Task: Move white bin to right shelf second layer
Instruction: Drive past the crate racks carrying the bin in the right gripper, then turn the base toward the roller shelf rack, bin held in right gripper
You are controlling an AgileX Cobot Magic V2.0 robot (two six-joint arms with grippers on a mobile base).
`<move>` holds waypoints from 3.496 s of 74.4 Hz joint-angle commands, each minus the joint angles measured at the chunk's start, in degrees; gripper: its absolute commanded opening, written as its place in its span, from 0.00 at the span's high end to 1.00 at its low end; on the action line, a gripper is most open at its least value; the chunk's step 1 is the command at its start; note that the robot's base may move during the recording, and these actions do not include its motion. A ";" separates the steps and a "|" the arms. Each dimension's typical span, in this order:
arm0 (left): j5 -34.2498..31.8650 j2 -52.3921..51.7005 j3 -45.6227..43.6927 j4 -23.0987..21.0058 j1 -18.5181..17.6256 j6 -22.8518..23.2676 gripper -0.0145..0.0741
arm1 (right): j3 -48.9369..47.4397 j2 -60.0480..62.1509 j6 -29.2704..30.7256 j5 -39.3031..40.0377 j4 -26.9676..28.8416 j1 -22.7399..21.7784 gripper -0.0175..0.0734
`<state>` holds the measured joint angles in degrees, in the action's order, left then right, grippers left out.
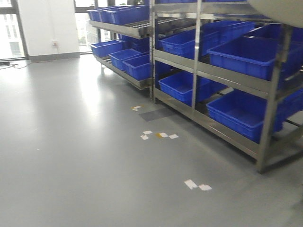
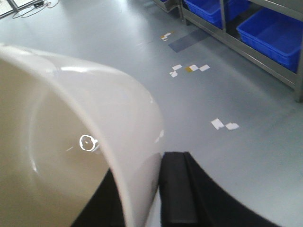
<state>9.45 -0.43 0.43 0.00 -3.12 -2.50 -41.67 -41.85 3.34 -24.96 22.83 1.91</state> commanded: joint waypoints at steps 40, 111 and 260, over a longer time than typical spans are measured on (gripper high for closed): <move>-5.01 -0.80 2.11 0.00 -0.18 0.30 0.74 | -1.93 0.38 0.06 5.23 1.07 -0.35 0.75; -5.01 -0.80 2.11 0.00 -0.18 0.30 0.74 | -1.93 0.38 0.06 5.23 1.07 -0.35 0.75; -5.01 -0.80 2.11 0.00 -0.18 0.30 0.74 | -1.93 0.32 0.06 5.17 1.07 -0.35 0.75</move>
<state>9.45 -0.43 0.43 0.00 -3.12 -2.50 -41.67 -41.85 3.34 -24.96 22.83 1.91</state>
